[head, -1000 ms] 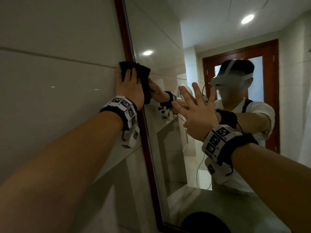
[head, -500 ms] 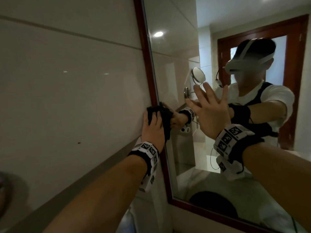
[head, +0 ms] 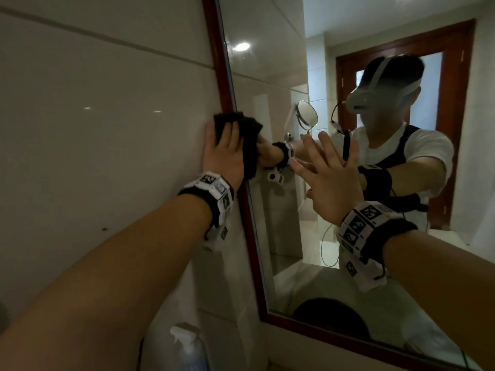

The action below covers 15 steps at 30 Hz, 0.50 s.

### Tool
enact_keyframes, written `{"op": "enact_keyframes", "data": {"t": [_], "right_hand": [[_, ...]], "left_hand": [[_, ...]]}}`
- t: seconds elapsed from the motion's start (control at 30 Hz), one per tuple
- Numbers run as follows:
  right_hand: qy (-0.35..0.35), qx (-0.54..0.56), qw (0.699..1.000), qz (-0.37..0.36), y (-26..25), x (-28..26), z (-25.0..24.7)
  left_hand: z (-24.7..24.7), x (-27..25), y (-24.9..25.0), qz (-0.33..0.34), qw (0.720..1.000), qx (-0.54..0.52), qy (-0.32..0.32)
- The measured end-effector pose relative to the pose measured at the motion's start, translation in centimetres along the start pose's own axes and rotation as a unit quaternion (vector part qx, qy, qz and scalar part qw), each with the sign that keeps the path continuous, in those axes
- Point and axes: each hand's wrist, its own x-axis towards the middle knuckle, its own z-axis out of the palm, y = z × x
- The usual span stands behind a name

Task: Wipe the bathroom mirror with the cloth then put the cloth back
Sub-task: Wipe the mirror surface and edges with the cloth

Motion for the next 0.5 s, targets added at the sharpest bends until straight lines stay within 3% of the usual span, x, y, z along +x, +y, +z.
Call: {"op": "enact_keyframes", "data": {"t": [0.27,0.5], "right_hand": [[-0.020,-0.005,1.000,0.006,-0.2,0.1,-0.1],[-0.012,0.002,1.000,0.008,-0.5,0.0,0.0]], "left_hand": [[-0.1,1.3,0.6,-0.052,0.998,-0.030,0.005],[1.3,-1.0,3.3,-0.050,0.998,-0.023,-0.029]]}}
